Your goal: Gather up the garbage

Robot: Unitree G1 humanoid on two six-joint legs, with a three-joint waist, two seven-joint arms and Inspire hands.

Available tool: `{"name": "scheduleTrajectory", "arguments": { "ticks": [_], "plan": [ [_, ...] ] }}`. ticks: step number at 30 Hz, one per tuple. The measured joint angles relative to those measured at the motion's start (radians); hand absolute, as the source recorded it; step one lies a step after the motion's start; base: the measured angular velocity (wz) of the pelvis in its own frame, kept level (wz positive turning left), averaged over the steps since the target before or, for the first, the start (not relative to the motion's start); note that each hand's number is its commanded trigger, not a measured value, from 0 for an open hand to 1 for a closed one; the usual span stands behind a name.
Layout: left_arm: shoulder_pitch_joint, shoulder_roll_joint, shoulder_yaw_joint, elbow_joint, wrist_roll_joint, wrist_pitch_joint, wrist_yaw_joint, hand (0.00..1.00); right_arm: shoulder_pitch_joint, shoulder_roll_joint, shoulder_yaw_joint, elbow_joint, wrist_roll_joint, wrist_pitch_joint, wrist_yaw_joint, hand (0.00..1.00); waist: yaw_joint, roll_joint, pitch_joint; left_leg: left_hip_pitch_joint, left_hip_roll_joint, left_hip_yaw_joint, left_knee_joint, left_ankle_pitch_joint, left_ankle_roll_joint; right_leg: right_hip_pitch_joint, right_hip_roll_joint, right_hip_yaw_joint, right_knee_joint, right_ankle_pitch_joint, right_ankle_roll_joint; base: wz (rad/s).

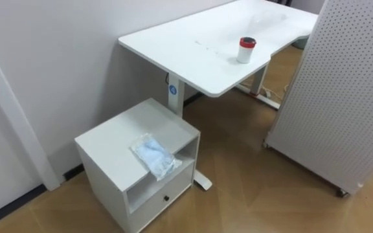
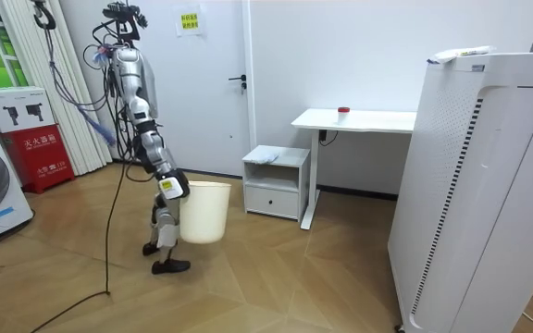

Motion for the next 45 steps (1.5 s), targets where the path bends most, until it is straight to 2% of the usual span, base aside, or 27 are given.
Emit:
{"name": "scheduleTrajectory", "arguments": {
  "ticks": [1, 3, 4, 6, 8, 10, 12, 13, 14, 15, 16, 18, 20, 21, 22, 23, 25, 26, 28, 31, 34, 36, 37, 38, 40, 43, 45],
  "plan": [
    [0.001, 0.002, -0.001, 0.001, 0.000, 0.004, -0.003, 0.00, 0.000, 0.001, 0.001, -0.001, -0.014, 0.000, 0.003, 1.00, 0.001, -0.005, -0.0032, -0.037, 0.021, 0.013, 0.117, -0.001, -0.001, 0.000, 0.000, 0.005, 0.030, -0.028, -0.014, -0.23],
    [0.011, 0.000, -0.013, 0.000, -0.004, 0.015, -0.007, 0.00, 0.007, -0.010, 0.008, 0.000, -0.011, 0.000, 0.001, 1.00, -0.003, 0.017, -0.0011, -0.122, 0.084, -0.010, 0.352, 0.029, 0.017, 0.038, 0.028, 0.016, 0.047, -0.062, -0.041, -0.10],
    [0.017, 0.000, -0.013, -0.001, -0.003, 0.017, -0.007, 0.00, 0.007, -0.010, 0.007, 0.000, -0.010, 0.000, -0.001, 1.00, -0.005, 0.008, 0.0026, -0.142, 0.088, -0.025, 0.403, 0.051, 0.026, 0.052, 0.035, 0.027, 0.049, -0.071, -0.044, 0.10],
    [0.017, -0.009, -0.019, -0.014, -0.002, 0.022, -0.014, 0.00, 0.025, -0.017, 0.005, -0.001, 0.009, 0.002, -0.013, 1.00, -0.008, 0.005, -0.0022, -0.207, 0.054, -0.051, 0.450, 0.058, 0.042, 0.074, 0.041, 0.075, 0.062, -0.096, -0.062, 0.21],
    [0.026, -0.012, -0.029, -0.024, -0.002, 0.024, -0.027, 0.00, 0.035, -0.034, 0.002, 0.005, 0.020, 0.015, -0.028, 1.00, -0.003, -0.009, -0.0067, -0.306, -0.020, -0.029, 0.331, 0.061, 0.042, 0.088, 0.020, 0.103, 0.062, -0.118, -0.061, 0.04],
    [0.050, -0.010, -0.027, -0.030, -0.002, 0.026, -0.027, 0.00, 0.034, -0.039, 0.006, 0.004, 0.019, 0.018, -0.034, 1.00, 0.002, -0.010, -0.0069, -0.354, -0.054, -0.015, 0.147, 0.097, 0.026, 0.107, 0.010, 0.119, 0.053, -0.129, -0.053, -0.34],
    [0.069, -0.009, -0.023, -0.030, -0.001, 0.026, -0.029, 0.00, 0.035, -0.037, 0.006, 0.002, 0.012, 0.020, -0.036, 1.00, 0.002, -0.006, -0.0049, -0.392, -0.060, -0.014, -0.008, 0.184, 0.031, 0.132, 0.009, 0.126, 0.039, -0.147, -0.054, -0.37],
    [0.077, -0.010, -0.016, -0.029, -0.001, 0.026, -0.035, 0.00, 0.044, -0.035, 0.006, 0.002, 0.002, 0.021, -0.036, 1.00, 0.000, -0.015, -0.0062, -0.393, -0.073, -0.013, -0.072, 0.265, 0.043, 0.162, 0.000, 0.134, 0.019, -0.160, -0.044, -0.27],
    [0.075, -0.012, -0.015, -0.030, -0.001, 0.018, -0.048, 0.00, 0.053, -0.036, 0.006, 0.001, 0.002, 0.020, -0.040, 1.00, 0.006, -0.024, -0.0096, -0.383, -0.079, 0.007, -0.101, 0.336, 0.064, 0.190, -0.011, 0.151, -0.008, -0.169, -0.033, -0.30],
    [0.072, -0.015, -0.015, -0.031, -0.001, 0.006, -0.057, 0.00, 0.055, -0.040, 0.004, 0.002, 0.001, 0.019, -0.045, 1.00, 0.014, -0.032, -0.0107, -0.376, -0.094, 0.015, -0.092, 0.373, 0.097, 0.209, -0.028, 0.165, -0.024, -0.177, -0.018, -0.25],
    [0.069, -0.015, -0.015, -0.031, -0.001, -0.001, -0.058, 0.00, 0.054, -0.040, 0.002, 0.001, -0.004, 0.018, -0.047, 1.00, 0.015, -0.039, -0.0151, -0.378, -0.101, 0.019, -0.070, 0.354, 0.105, 0.216, -0.039, 0.168, -0.032, -0.181, -0.011, -0.22],
    [0.045, -0.015, -0.018, -0.038, -0.002, -0.014, -0.057, 0.00, 0.047, -0.038, 0.000, -0.005, -0.025, 0.007, -0.047, 1.00, 0.015, -0.047, -0.0023, -0.383, -0.105, 0.030, 0.012, 0.300, 0.109, 0.231, -0.063, 0.151, -0.029, -0.172, 0.023, -0.15],
    [0.024, -0.011, -0.027, -0.043, -0.011, -0.023, -0.053, 0.00, 0.037, -0.035, 0.011, -0.007, -0.044, -0.012, -0.053, 1.00, 0.025, -0.049, 0.0061, -0.413, -0.095, 0.030, 0.172, 0.241, 0.144, 0.280, -0.082, 0.157, -0.051, -0.138, 0.075, -0.31],
    [0.021, -0.010, -0.034, -0.050, -0.012, -0.026, -0.050, 0.00, 0.036, -0.040, 0.028, -0.019, -0.060, -0.013, -0.061, 1.00, 0.031, -0.040, 0.0086, -0.461, -0.103, 0.036, 0.244, 0.214, 0.140, 0.300, -0.089, 0.185, -0.040, -0.134, 0.078, -0.25],
    [0.016, -0.014, -0.040, -0.052, -0.012, -0.027, -0.049, 0.00, 0.040, -0.049, 0.036, -0.025, -0.063, -0.011, -0.063, 1.00, 0.026, -0.028, -0.0028, -0.467, -0.114, 0.037, 0.202, 0.216, 0.134, 0.297, -0.090, 0.183, -0.025, -0.136, 0.082, 0.00],
    [-0.003, -0.014, -0.052, -0.056, -0.011, -0.026, -0.047, 0.00, 0.041, -0.053, 0.035, -0.031, -0.068, -0.009, -0.072, 1.00, 0.017, -0.025, -0.0140, -0.456, -0.127, 0.038, 0.159, 0.180, 0.135, 0.281, -0.103, 0.153, 0.046, -0.153, 0.107, 0.29],
    [-0.045, -0.012, -0.054, -0.058, -0.006, -0.026, -0.031, 0.00, 0.027, -0.047, 0.034, -0.036, -0.082, -0.008, -0.084, 1.00, 0.029, -0.036, -0.0080, -0.440, -0.150, 0.066, 0.173, 0.143, 0.162, 0.219, -0.151, 0.112, 0.200, -0.139, 0.128, 0.17],
    [-0.068, -0.010, -0.055, -0.062, -0.005, -0.029, -0.017, 0.00, 0.011, -0.044, 0.034, -0.040, -0.095, -0.010, -0.092, 1.00, 0.049, -0.031, -0.0098, -0.420, -0.157, 0.064, 0.162, 0.127, 0.167, 0.175, -0.158, 0.106, 0.295, -0.079, 0.135, 0.00],
    [-0.100, -0.004, -0.056, -0.081, -0.005, -0.032, 0.020, 0.00, -0.004, -0.035, 0.038, -0.048, -0.100, -0.021, -0.096, 1.00, 0.057, -0.025, -0.0132, -0.375, -0.156, 0.047, 0.108, 0.116, 0.162, 0.095, -0.165, 0.108, 0.433, 0.020, 0.125, -0.04],
    [-0.163, -0.005, -0.057, -0.104, -0.005, -0.073, 0.086, 0.00, -0.054, -0.034, 0.077, -0.102, -0.105, -0.045, -0.099, 1.00, 0.067, -0.002, 0.0011, -0.327, -0.126, 0.021, 0.043, 0.119, 0.140, -0.128, -0.162, 0.087, 0.572, -0.075, 0.080, -0.10],
    [-0.238, -0.006, -0.084, -0.130, -0.003, -0.122, 0.137, 0.00, -0.105, -0.032, 0.103, -0.106, -0.104, -0.057, -0.100, 1.00, 0.045, 0.024, 0.0132, -0.323, -0.099, -0.022, 0.032, 0.120, 0.120, -0.290, -0.166, 0.064, 0.399, -0.097, 0.082, 0.33],
    [-0.266, -0.007, -0.117, -0.160, -0.002, -0.139, 0.177, 0.00, -0.121, -0.025, 0.115, -0.093, -0.103, -0.074, -0.099, 1.00, 0.035, 0.020, 0.0117, -0.324, -0.093, -0.032, 0.044, 0.113, 0.100, -0.323, -0.175, 0.063, 0.204, 0.007, 0.091, 0.47],
    [-0.276, -0.016, -0.129, -0.176, 0.001, -0.148, 0.198, 0.00, -0.135, -0.020, 0.124, -0.066, -0.102, -0.087, -0.099, 1.00, 0.022, 0.034, 0.0084, -0.325, -0.085, -0.066, 0.064, 0.104, 0.082, -0.312, -0.165, 0.055, 0.183, 0.048, 0.070, 0.28],
    [-0.285, -0.020, -0.134, -0.193, 0.014, -0.161, 0.210, 0.00, -0.152, -0.019, 0.140, -0.042, -0.099, -0.090, -0.097, 1.00, 0.025, 0.039, 0.0012, -0.326, -0.080, -0.082, 0.057, 0.107, 0.066, -0.298, -0.145, 0.047, 0.160, 0.053, 0.060, 0.24],
    [-0.303, -0.018, -0.134, -0.196, 0.019, -0.180, 0.246, 0.00, -0.164, -0.017, 0.171, -0.032, -0.094, -0.099, -0.084, 1.00, 0.024, 0.040, 0.0006, -0.321, -0.067, -0.080, 0.031, 0.117, 0.049, -0.294, -0.130, 0.041, 0.145, 0.053, 0.049, 0.02],
    [-0.318, -0.017, -0.135, -0.196, 0.017, -0.185, 0.309, 0.00, -0.174, -0.018, 0.211, -0.029, -0.096, -0.100, -0.074, 1.00, 0.014, 0.037, 0.0033, -0.323, -0.054, -0.075, 0.027, 0.121, 0.040, -0.300, -0.122, 0.033, 0.145, 0.043, 0.033, -0.01],
    [-0.333, -0.017, -0.134, -0.195, 0.017, -0.196, 0.338, 0.00, -0.184, -0.018, 0.225, -0.030, -0.092, -0.103, -0.065, 1.00, 0.005, 0.038, 0.0137, -0.324, -0.047, -0.075, 0.028, 0.119, 0.033, -0.300, -0.113, 0.035, 0.142, 0.041, 0.029, 0.00]
  ]
}}
